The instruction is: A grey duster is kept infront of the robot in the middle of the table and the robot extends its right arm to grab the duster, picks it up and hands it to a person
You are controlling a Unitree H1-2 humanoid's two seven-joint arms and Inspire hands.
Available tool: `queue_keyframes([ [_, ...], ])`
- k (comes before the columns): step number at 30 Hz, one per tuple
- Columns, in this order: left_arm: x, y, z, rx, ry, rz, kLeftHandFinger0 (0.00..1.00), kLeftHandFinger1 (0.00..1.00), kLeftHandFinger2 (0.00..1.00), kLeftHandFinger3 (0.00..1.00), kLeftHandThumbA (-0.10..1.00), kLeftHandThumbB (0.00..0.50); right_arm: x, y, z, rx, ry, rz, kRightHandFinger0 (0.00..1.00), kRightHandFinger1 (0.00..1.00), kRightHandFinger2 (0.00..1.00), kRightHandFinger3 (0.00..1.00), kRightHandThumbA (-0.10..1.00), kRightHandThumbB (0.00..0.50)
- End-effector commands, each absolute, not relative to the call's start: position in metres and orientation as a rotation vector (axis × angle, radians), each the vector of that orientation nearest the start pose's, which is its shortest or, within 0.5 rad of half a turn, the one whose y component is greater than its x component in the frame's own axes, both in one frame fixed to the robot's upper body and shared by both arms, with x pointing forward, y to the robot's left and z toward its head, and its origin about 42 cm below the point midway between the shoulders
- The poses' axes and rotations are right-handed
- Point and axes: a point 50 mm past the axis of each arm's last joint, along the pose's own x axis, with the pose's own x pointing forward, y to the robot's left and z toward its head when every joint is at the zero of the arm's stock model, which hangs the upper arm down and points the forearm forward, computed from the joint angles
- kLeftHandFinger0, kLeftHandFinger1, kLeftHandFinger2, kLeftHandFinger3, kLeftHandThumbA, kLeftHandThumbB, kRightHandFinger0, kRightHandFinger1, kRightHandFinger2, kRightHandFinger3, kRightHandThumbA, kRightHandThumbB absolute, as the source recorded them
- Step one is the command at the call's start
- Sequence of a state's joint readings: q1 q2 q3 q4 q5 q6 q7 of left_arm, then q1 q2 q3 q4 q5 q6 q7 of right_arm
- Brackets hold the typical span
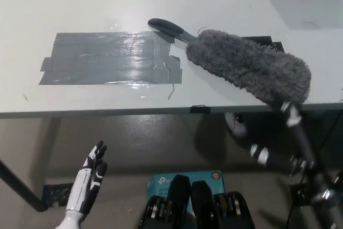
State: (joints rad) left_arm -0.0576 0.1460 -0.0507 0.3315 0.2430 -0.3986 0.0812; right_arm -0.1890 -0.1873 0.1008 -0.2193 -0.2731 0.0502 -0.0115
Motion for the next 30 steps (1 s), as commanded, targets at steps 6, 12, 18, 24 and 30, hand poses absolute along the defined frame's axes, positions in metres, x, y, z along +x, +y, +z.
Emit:
queue_keyframes([
  [6, 0.296, 0.254, 0.064, 0.397, -0.235, -0.052, 1.00, 1.00, 1.00, 1.00, 1.00, 0.248, 0.418, -0.234, 0.326, -0.730, -0.421, -0.016, 1.00, 1.00, 1.00, 1.00, 0.89, 0.410],
  [12, 0.300, 0.253, 0.065, 0.401, -0.242, -0.059, 1.00, 1.00, 1.00, 1.00, 1.00, 0.245, 0.476, -0.231, 0.326, -0.918, -0.225, 0.033, 1.00, 1.00, 1.00, 1.00, 0.98, 0.500],
  [18, 0.298, 0.253, 0.065, 0.395, -0.240, -0.063, 1.00, 1.00, 1.00, 1.00, 1.00, 0.257, 0.524, -0.222, 0.304, -1.027, 0.000, 0.097, 1.00, 1.00, 1.00, 1.00, 1.00, 0.500],
  [24, 0.300, 0.250, 0.067, 0.397, -0.252, -0.067, 1.00, 1.00, 1.00, 1.00, 1.00, 0.264, 0.548, -0.209, 0.292, -1.013, 0.153, 0.211, 1.00, 1.00, 1.00, 1.00, 1.00, 0.500],
  [30, 0.302, 0.248, 0.069, 0.389, -0.257, -0.070, 1.00, 1.00, 1.00, 1.00, 1.00, 0.266, 0.553, -0.196, 0.287, -1.020, 0.241, 0.351, 1.00, 1.00, 1.00, 1.00, 1.00, 0.500],
])
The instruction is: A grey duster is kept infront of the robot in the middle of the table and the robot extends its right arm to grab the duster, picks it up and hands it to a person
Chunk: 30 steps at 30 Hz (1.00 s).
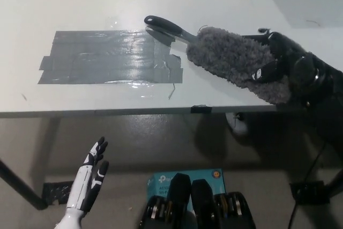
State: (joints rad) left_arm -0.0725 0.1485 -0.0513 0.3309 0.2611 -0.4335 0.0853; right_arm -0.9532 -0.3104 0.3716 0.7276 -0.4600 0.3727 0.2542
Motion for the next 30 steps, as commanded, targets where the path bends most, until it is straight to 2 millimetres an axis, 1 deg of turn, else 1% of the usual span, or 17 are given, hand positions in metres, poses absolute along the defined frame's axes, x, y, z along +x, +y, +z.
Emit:
queue_keyframes([
  [1, 0.303, 0.248, 0.069, 0.388, -0.257, -0.071, 1.00, 1.00, 1.00, 1.00, 1.00, 0.268, 0.552, -0.194, 0.288, -1.023, 0.246, 0.372, 1.00, 1.00, 1.00, 1.00, 1.00, 0.500],
  [3, 0.304, 0.249, 0.069, 0.389, -0.258, -0.071, 1.00, 1.00, 1.00, 1.00, 1.00, 0.272, 0.551, -0.190, 0.291, -1.019, 0.250, 0.398, 1.00, 1.00, 1.00, 1.00, 1.00, 0.500],
  [6, 0.305, 0.249, 0.071, 0.393, -0.264, -0.072, 1.00, 1.00, 1.00, 1.00, 1.00, 0.272, 0.550, -0.189, 0.295, -0.986, 0.238, 0.405, 1.00, 1.00, 1.00, 1.00, 1.00, 0.500],
  [9, 0.306, 0.250, 0.072, 0.398, -0.266, -0.071, 1.00, 1.00, 1.00, 1.00, 1.00, 0.270, 0.553, -0.189, 0.305, -1.011, 0.233, 0.395, 1.00, 1.00, 1.00, 1.00, 1.00, 0.500],
  [12, 0.307, 0.250, 0.073, 0.398, -0.269, -0.070, 1.00, 1.00, 1.00, 1.00, 1.00, 0.261, 0.557, -0.192, 0.314, -1.046, 0.238, 0.385, 1.00, 1.00, 1.00, 1.00, 1.00, 0.500],
  [15, 0.306, 0.249, 0.072, 0.391, -0.266, -0.070, 1.00, 1.00, 1.00, 1.00, 1.00, 0.266, 0.562, -0.198, 0.316, -1.088, 0.242, 0.376, 1.00, 1.00, 1.00, 1.00, 1.00, 0.500],
  [17, 0.305, 0.248, 0.072, 0.394, -0.267, -0.071, 1.00, 1.00, 1.00, 1.00, 1.00, 0.262, 0.564, -0.202, 0.314, -1.100, 0.252, 0.373, 1.00, 1.00, 1.00, 1.00, 1.00, 0.500],
  [20, 0.308, 0.249, 0.073, 0.401, -0.272, -0.070, 1.00, 1.00, 1.00, 1.00, 1.00, 0.254, 0.569, -0.208, 0.311, -1.161, 0.288, 0.343, 1.00, 1.00, 1.00, 1.00, 1.00, 0.500],
  [23, 0.309, 0.250, 0.075, 0.400, -0.276, -0.070, 1.00, 1.00, 1.00, 1.00, 1.00, 0.255, 0.573, -0.215, 0.299, -1.148, 0.329, 0.312, 1.00, 1.00, 1.00, 1.00, 1.00, 0.500],
  [24, 0.311, 0.249, 0.076, 0.401, -0.279, -0.072, 1.00, 1.00, 1.00, 1.00, 1.00, 0.257, 0.574, -0.216, 0.299, -1.144, 0.336, 0.304, 1.00, 1.00, 1.00, 1.00, 1.00, 0.500],
  [26, 0.312, 0.248, 0.076, 0.400, -0.281, -0.069, 1.00, 1.00, 1.00, 1.00, 1.00, 0.258, 0.576, -0.219, 0.292, -1.188, 0.369, 0.293, 1.00, 1.00, 1.00, 1.00, 1.00, 0.500],
  [27, 0.311, 0.248, 0.076, 0.398, -0.282, -0.067, 1.00, 1.00, 1.00, 1.00, 1.00, 0.245, 0.577, -0.221, 0.283, -1.213, 0.396, 0.283, 1.00, 1.00, 1.00, 1.00, 1.00, 0.500],
  [29, 0.311, 0.247, 0.077, 0.396, -0.285, -0.069, 1.00, 1.00, 1.00, 1.00, 1.00, 0.238, 0.575, -0.222, 0.271, -1.254, 0.438, 0.283, 1.00, 1.00, 1.00, 1.00, 1.00, 0.500],
  [30, 0.313, 0.247, 0.078, 0.392, -0.289, -0.067, 1.00, 1.00, 1.00, 1.00, 1.00, 0.243, 0.575, -0.223, 0.265, -1.279, 0.458, 0.291, 1.00, 1.00, 1.00, 1.00, 1.00, 0.500],
])
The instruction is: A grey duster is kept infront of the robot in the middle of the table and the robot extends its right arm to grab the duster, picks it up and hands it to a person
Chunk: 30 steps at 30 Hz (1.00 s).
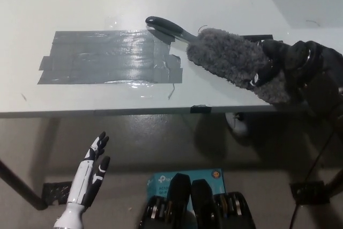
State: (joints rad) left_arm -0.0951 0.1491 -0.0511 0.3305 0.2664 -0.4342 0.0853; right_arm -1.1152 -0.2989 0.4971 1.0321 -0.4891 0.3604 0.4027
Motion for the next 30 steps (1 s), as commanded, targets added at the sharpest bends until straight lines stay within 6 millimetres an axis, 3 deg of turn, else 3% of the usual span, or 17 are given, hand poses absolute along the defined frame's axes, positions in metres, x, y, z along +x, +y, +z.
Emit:
queue_keyframes([
  [1, 0.313, 0.247, 0.079, 0.393, -0.291, -0.068, 1.00, 1.00, 1.00, 1.00, 1.00, 0.242, 0.574, -0.222, 0.262, -1.297, 0.471, 0.292, 1.00, 1.00, 1.00, 1.00, 1.00, 0.500],
  [8, 0.318, 0.248, 0.080, 0.393, -0.292, -0.071, 1.00, 1.00, 1.00, 1.00, 1.00, 0.243, 0.570, -0.214, 0.245, -1.451, 0.533, 0.355, 1.00, 1.00, 1.00, 1.00, 0.95, 0.500],
  [10, 0.317, 0.248, 0.080, 0.389, -0.292, -0.074, 1.00, 1.00, 1.00, 1.00, 1.00, 0.229, 0.567, -0.205, 0.237, -1.496, 0.520, 0.373, 1.00, 1.00, 1.00, 1.00, 0.77, 0.500],
  [11, 0.317, 0.248, 0.080, 0.390, -0.292, -0.074, 1.00, 1.00, 1.00, 1.00, 1.00, 0.229, 0.566, -0.204, 0.236, -1.502, 0.514, 0.373, 1.00, 1.00, 1.00, 1.00, 0.77, 0.500],
  [12, 0.317, 0.248, 0.080, 0.387, -0.291, -0.073, 1.00, 1.00, 1.00, 1.00, 1.00, 0.223, 0.564, -0.198, 0.233, -1.539, 0.483, 0.368, 1.00, 1.00, 1.00, 1.00, 0.60, 0.480],
  [13, 0.319, 0.248, 0.081, 0.383, -0.293, -0.073, 1.00, 1.00, 1.00, 1.00, 1.00, 0.219, 0.563, -0.192, 0.229, -1.583, 0.442, 0.361, 1.00, 1.00, 1.00, 1.00, 0.28, 0.401],
  [14, 0.320, 0.248, 0.082, 0.384, -0.296, -0.074, 1.00, 1.00, 1.00, 1.00, 1.00, 0.220, 0.562, -0.190, 0.228, -1.602, 0.414, 0.360, 1.00, 1.00, 1.00, 1.00, 0.24, 0.413],
  [15, 0.321, 0.247, 0.082, 0.382, -0.296, -0.075, 1.00, 1.00, 1.00, 1.00, 1.00, 0.229, 0.560, -0.189, 0.226, -1.610, 0.361, 0.359, 1.00, 1.00, 1.00, 1.00, 0.05, 0.316],
  [16, 0.322, 0.247, 0.082, 0.381, -0.296, -0.076, 1.00, 1.00, 1.00, 1.00, 1.00, 0.230, 0.559, -0.188, 0.225, -1.615, 0.334, 0.357, 1.00, 1.00, 1.00, 0.99, -0.04, 0.289],
  [17, 0.322, 0.247, 0.082, 0.383, -0.296, -0.077, 1.00, 1.00, 1.00, 1.00, 1.00, 0.232, 0.557, -0.188, 0.224, -1.627, 0.294, 0.355, 0.92, 0.94, 0.97, 0.91, -0.10, 0.245],
  [18, 0.322, 0.247, 0.082, 0.385, -0.296, -0.077, 1.00, 1.00, 1.00, 1.00, 1.00, 0.232, 0.556, -0.187, 0.222, -1.641, 0.253, 0.353, 0.86, 0.89, 0.93, 0.88, -0.10, 0.225],
  [19, 0.321, 0.247, 0.082, 0.380, -0.296, -0.077, 1.00, 1.00, 1.00, 1.00, 1.00, 0.231, 0.555, -0.188, 0.221, -1.654, 0.208, 0.345, 0.75, 0.75, 0.78, 0.82, -0.10, 0.203],
  [21, 0.321, 0.246, 0.082, 0.370, -0.295, -0.078, 1.00, 1.00, 1.00, 1.00, 1.00, 0.235, 0.553, -0.191, 0.220, -1.659, 0.143, 0.334, 0.53, 0.56, 0.62, 0.67, -0.10, 0.189],
  [25, 0.325, 0.247, 0.085, 0.367, -0.303, -0.077, 1.00, 1.00, 1.00, 1.00, 1.00, 0.250, 0.552, -0.203, 0.222, -1.611, 0.043, 0.285, 0.24, 0.34, 0.46, 0.55, -0.10, 0.159],
  [26, 0.326, 0.247, 0.086, 0.369, -0.303, -0.077, 1.00, 1.00, 1.00, 1.00, 1.00, 0.250, 0.553, -0.206, 0.223, -1.586, 0.032, 0.274, 0.14, 0.28, 0.43, 0.50, -0.10, 0.125],
  [29, 0.326, 0.247, 0.086, 0.369, -0.303, -0.076, 0.99, 1.00, 1.00, 1.00, 1.00, 0.250, 0.553, -0.213, 0.222, -1.540, 0.006, 0.259, 0.12, 0.38, 0.59, 0.49, -0.10, 0.137],
  [30, 0.326, 0.247, 0.086, 0.363, -0.305, -0.078, 0.99, 1.00, 1.00, 1.00, 1.00, 0.248, 0.553, -0.218, 0.221, -1.500, -0.016, 0.250, 0.17, 0.53, 0.84, 0.58, -0.10, 0.148],
])
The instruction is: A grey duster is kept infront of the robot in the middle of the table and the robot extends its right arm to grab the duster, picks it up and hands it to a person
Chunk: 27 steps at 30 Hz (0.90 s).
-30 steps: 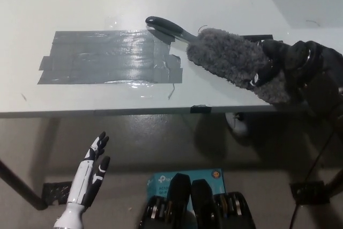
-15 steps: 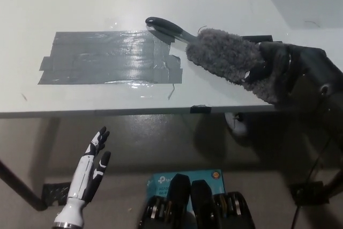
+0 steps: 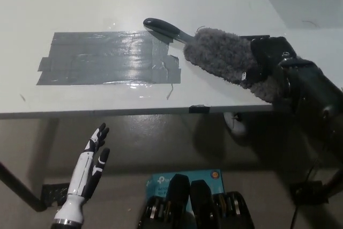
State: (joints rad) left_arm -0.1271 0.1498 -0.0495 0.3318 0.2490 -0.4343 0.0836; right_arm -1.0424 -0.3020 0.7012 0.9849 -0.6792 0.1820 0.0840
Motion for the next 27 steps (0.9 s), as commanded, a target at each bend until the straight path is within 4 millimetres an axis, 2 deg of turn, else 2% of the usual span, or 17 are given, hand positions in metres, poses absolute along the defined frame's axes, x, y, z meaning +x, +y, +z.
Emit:
queue_keyframes([
  [1, 0.327, 0.246, 0.086, 0.358, -0.305, -0.079, 0.99, 1.00, 1.00, 1.00, 1.00, 0.247, 0.553, -0.220, 0.221, -1.479, -0.029, 0.245, 0.20, 0.62, 0.96, 0.64, -0.10, 0.152],
  [2, 0.327, 0.246, 0.085, 0.357, -0.303, -0.079, 0.99, 1.00, 1.00, 1.00, 1.00, 0.246, 0.552, -0.221, 0.221, -1.455, -0.032, 0.243, 0.20, 0.65, 1.00, 0.72, -0.10, 0.153],
  [3, 0.327, 0.246, 0.085, 0.359, -0.302, -0.077, 0.98, 1.00, 1.00, 1.00, 1.00, 0.246, 0.552, -0.225, 0.221, -1.380, -0.020, 0.236, 0.24, 0.77, 1.00, 0.86, -0.10, 0.169],
  [6, 0.328, 0.246, 0.085, 0.363, -0.303, -0.078, 0.98, 1.00, 1.00, 1.00, 1.00, 0.247, 0.551, -0.233, 0.221, -1.214, -0.020, 0.234, 0.24, 0.82, 1.00, 1.00, -0.10, 0.181],
  [7, 0.328, 0.246, 0.086, 0.362, -0.304, -0.079, 0.97, 1.00, 1.00, 1.00, 1.00, 0.247, 0.551, -0.235, 0.221, -1.195, -0.021, 0.233, 0.24, 0.82, 1.00, 1.00, -0.10, 0.184],
  [9, 0.330, 0.246, 0.086, 0.358, -0.304, -0.080, 0.96, 1.00, 1.00, 1.00, 1.00, 0.249, 0.551, -0.240, 0.223, -1.111, -0.008, 0.232, 0.18, 0.77, 1.00, 1.00, -0.10, 0.133],
  [11, 0.331, 0.246, 0.087, 0.357, -0.305, -0.080, 0.95, 1.00, 1.00, 1.00, 1.00, 0.241, 0.550, -0.245, 0.228, -1.018, 0.014, 0.231, 0.16, 0.74, 1.00, 1.00, -0.10, 0.119],
  [12, 0.331, 0.246, 0.087, 0.356, -0.306, -0.079, 0.94, 1.00, 1.00, 1.00, 1.00, 0.237, 0.550, -0.246, 0.231, -0.985, 0.019, 0.228, 0.18, 0.75, 1.00, 1.00, -0.10, 0.130],
  [14, 0.331, 0.246, 0.086, 0.349, -0.304, -0.076, 0.93, 1.00, 1.00, 1.00, 1.00, 0.233, 0.547, -0.247, 0.239, -0.935, 0.015, 0.232, 0.29, 0.78, 1.00, 1.00, -0.10, 0.140],
  [16, 0.331, 0.246, 0.086, 0.349, -0.301, -0.075, 0.93, 1.00, 1.00, 1.00, 1.00, 0.232, 0.544, -0.248, 0.246, -0.896, 0.005, 0.247, 0.19, 0.66, 0.97, 0.93, -0.10, 0.155],
  [19, 0.330, 0.246, 0.085, 0.345, -0.299, -0.076, 0.92, 1.00, 1.00, 1.00, 1.00, 0.231, 0.539, -0.250, 0.254, -0.826, 0.003, 0.273, 0.10, 0.61, 0.96, 0.86, -0.10, 0.162],
  [21, 0.330, 0.245, 0.084, 0.345, -0.298, -0.076, 0.92, 1.00, 1.00, 1.00, 1.00, 0.233, 0.535, -0.251, 0.262, -0.763, 0.010, 0.287, 0.09, 0.65, 0.99, 0.89, -0.10, 0.156],
  [22, 0.331, 0.245, 0.084, 0.347, -0.298, -0.078, 0.91, 1.00, 1.00, 1.00, 1.00, 0.229, 0.534, -0.252, 0.267, -0.661, 0.025, 0.299, 0.11, 0.67, 1.00, 0.93, -0.10, 0.157],
  [23, 0.331, 0.245, 0.084, 0.345, -0.298, -0.080, 0.91, 1.00, 1.00, 1.00, 1.00, 0.229, 0.531, -0.253, 0.274, -0.511, 0.039, 0.324, 0.16, 0.70, 1.00, 0.93, -0.10, 0.173],
  [25, 0.330, 0.245, 0.085, 0.340, -0.298, -0.082, 0.90, 1.00, 1.00, 1.00, 1.00, 0.228, 0.526, -0.252, 0.285, -0.396, 0.045, 0.348, 0.23, 0.74, 1.00, 0.96, -0.10, 0.196],
  [26, 0.331, 0.245, 0.085, 0.341, -0.298, -0.083, 0.90, 1.00, 1.00, 1.00, 1.00, 0.228, 0.524, -0.251, 0.289, -0.364, 0.048, 0.354, 0.22, 0.73, 1.00, 0.97, -0.10, 0.192],
  [27, 0.331, 0.244, 0.085, 0.340, -0.300, -0.082, 0.89, 1.00, 1.00, 1.00, 1.00, 0.224, 0.522, -0.250, 0.293, -0.270, 0.066, 0.369, 0.11, 0.64, 0.98, 1.00, -0.10, 0.202],
])
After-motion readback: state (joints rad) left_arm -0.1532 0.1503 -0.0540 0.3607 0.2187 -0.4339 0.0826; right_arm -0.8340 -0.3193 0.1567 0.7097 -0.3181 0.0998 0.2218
